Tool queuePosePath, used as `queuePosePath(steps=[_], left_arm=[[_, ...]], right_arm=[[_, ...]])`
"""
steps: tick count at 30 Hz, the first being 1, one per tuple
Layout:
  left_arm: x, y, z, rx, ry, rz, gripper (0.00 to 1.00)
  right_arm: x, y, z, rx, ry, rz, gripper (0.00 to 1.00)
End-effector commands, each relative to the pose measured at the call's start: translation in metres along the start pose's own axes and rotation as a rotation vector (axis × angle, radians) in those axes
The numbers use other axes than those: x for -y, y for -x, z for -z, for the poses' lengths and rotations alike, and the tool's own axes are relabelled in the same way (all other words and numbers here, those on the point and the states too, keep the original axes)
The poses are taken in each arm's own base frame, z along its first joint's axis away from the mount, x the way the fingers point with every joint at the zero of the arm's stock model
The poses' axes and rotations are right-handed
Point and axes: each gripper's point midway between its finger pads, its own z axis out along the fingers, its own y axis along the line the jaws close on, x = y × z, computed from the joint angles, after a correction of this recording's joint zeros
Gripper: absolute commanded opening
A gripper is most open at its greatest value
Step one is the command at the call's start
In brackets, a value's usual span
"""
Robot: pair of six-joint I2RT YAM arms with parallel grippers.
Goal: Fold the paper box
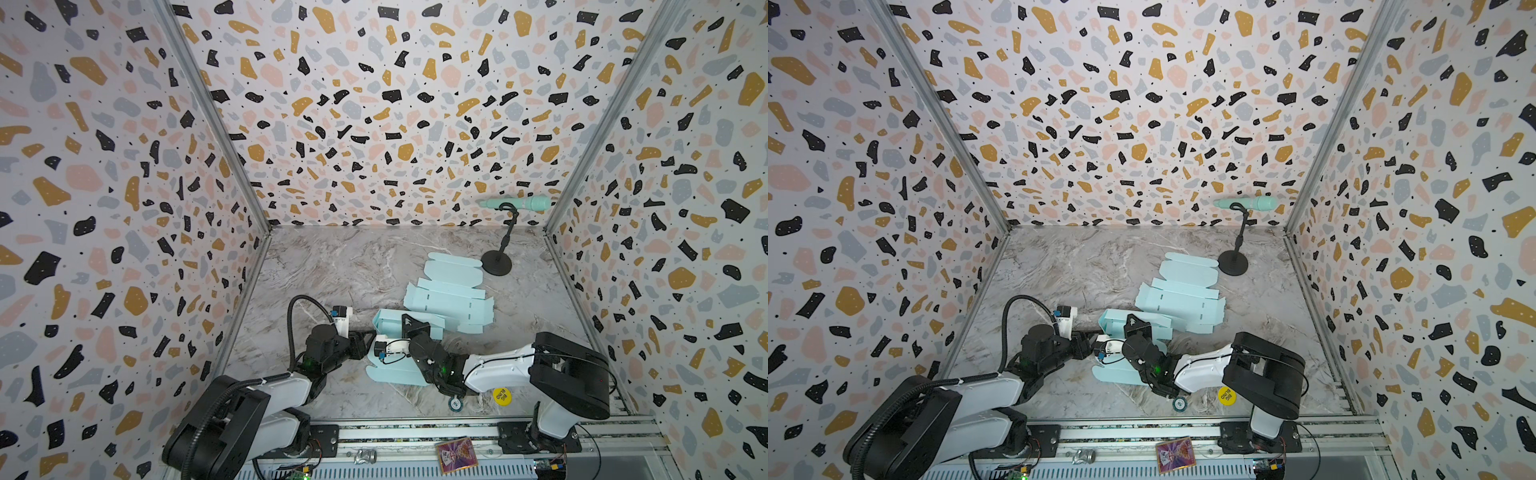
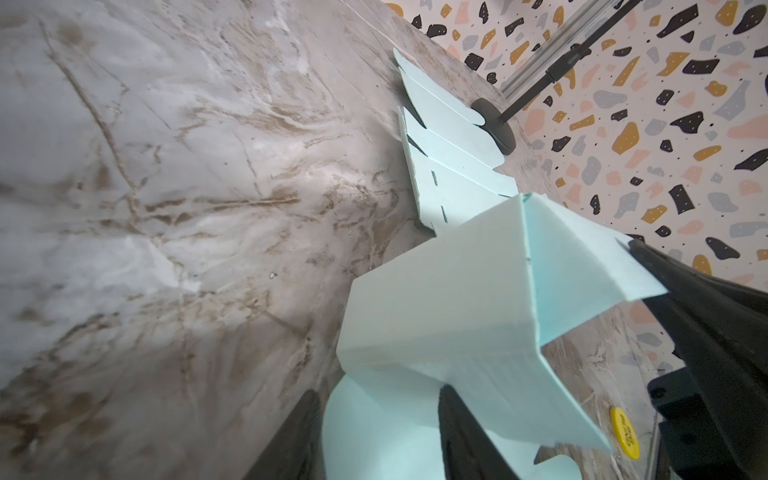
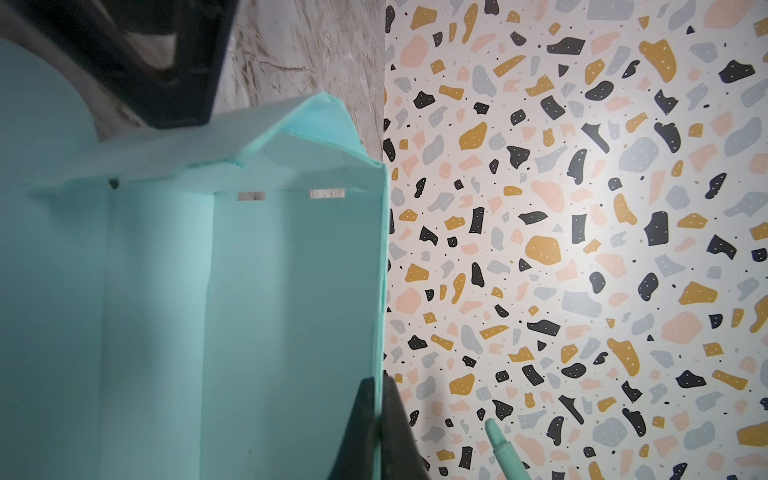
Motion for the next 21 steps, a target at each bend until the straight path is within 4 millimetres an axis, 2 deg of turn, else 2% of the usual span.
queuePosePath(steps=[1,11,16,21], left_arm=[[0.021,0.029,-0.004,0.084,-0.062,-0.114,0.53],[0.039,0.042,-0.016,0.098,-0.097,-0.209,0.57],[0.044,0.045,-0.023,0.102,-0.112,-0.230,0.56],[0.046,0.043,-0.026,0.101,-0.114,-0.235,0.47]], right_arm=[[-0.008,0.009,0.000,0.039,0.026,0.024,0.00],[-0.026,0.017,-0.005,0.074,0.193,-0.032,0.00],[-0.024,0.016,-0.009,0.075,0.206,-0.053,0.00],[-0.022,0.010,-0.011,0.062,0.192,-0.060,0.00]])
